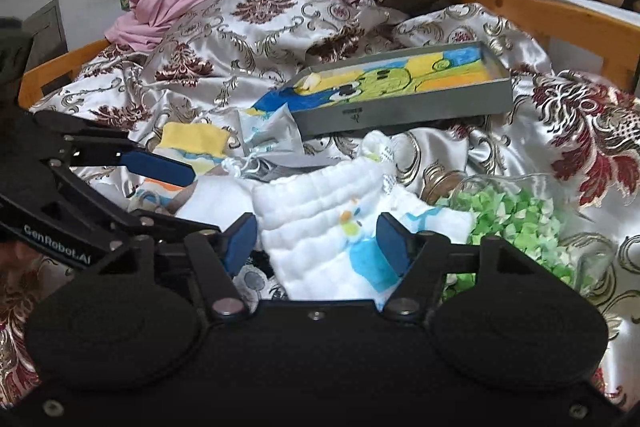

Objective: Organize soft objects
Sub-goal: 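Grasp a white cloth with the left gripper while the right gripper grasps the blue-printed white cloth, then carry both white cloths over the painted tray and open both grippers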

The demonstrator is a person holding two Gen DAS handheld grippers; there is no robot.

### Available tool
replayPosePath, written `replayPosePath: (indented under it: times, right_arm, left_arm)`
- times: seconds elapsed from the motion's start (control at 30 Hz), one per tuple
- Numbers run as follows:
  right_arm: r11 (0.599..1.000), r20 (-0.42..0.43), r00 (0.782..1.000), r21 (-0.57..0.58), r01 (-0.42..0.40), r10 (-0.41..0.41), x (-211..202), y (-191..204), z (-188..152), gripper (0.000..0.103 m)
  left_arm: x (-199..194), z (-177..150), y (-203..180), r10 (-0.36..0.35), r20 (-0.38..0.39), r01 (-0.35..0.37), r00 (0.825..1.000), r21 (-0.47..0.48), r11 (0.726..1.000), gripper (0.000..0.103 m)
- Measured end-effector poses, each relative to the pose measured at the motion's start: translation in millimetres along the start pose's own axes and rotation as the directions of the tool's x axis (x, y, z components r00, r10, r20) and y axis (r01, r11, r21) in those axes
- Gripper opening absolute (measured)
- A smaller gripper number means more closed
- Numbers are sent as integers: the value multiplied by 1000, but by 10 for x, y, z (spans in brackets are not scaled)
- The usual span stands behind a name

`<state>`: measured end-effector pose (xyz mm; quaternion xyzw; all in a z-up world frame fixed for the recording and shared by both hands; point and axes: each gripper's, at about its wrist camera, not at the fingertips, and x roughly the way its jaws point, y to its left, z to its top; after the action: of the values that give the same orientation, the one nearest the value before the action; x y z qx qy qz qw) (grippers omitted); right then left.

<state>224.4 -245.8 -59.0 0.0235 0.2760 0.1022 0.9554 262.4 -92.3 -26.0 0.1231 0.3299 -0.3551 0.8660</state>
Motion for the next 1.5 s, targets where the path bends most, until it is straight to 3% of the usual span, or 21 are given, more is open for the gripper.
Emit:
replayPosePath:
  times: [0.3, 0.37, 0.47, 0.6, 0.73, 1.1, 1.3, 1.5]
  right_arm:
    - [998, -23, 999, 64, -20, 22, 41, -81, 15, 23]
    - [997, -30, 999, 73, -21, 24, 42, -92, 6, 18]
    - [997, -48, 999, 78, -4, 8, 54, -104, -5, 11]
    - [994, -36, 999, 114, 3, 1, -3, -154, -10, 5]
    - [987, 7, 1000, 159, -24, 23, -125, -217, 11, 4]
    - [976, 190, 980, 191, -101, 64, -631, -325, 200, 3]
    - [961, 306, 946, 212, -178, 108, -650, -500, 607, 3]
    - [913, 411, 899, 293, -284, 147, -326, -859, 1051, 3]
  left_arm:
    - [73, 112, 14, -39, -64, 35, 997, -70, 997, 34]
    - [82, 130, 6, -36, -84, 28, 996, -94, 995, 17]
    - [105, 144, 9, -26, -109, 9, 994, -146, 989, 6]
    - [44, 177, -25, -7, -91, -11, 996, -195, 981, 4]
    - [-112, 267, -131, 51, -70, -63, 996, -185, 981, 4]
    - [-689, 760, -275, 142, 32, -132, 989, -214, 968, 3]
    - [-741, 1132, -256, 201, 89, -176, 976, -228, 958, 4]
    - [-548, 1596, -75, 247, 162, -197, 955, -272, 942, 4]
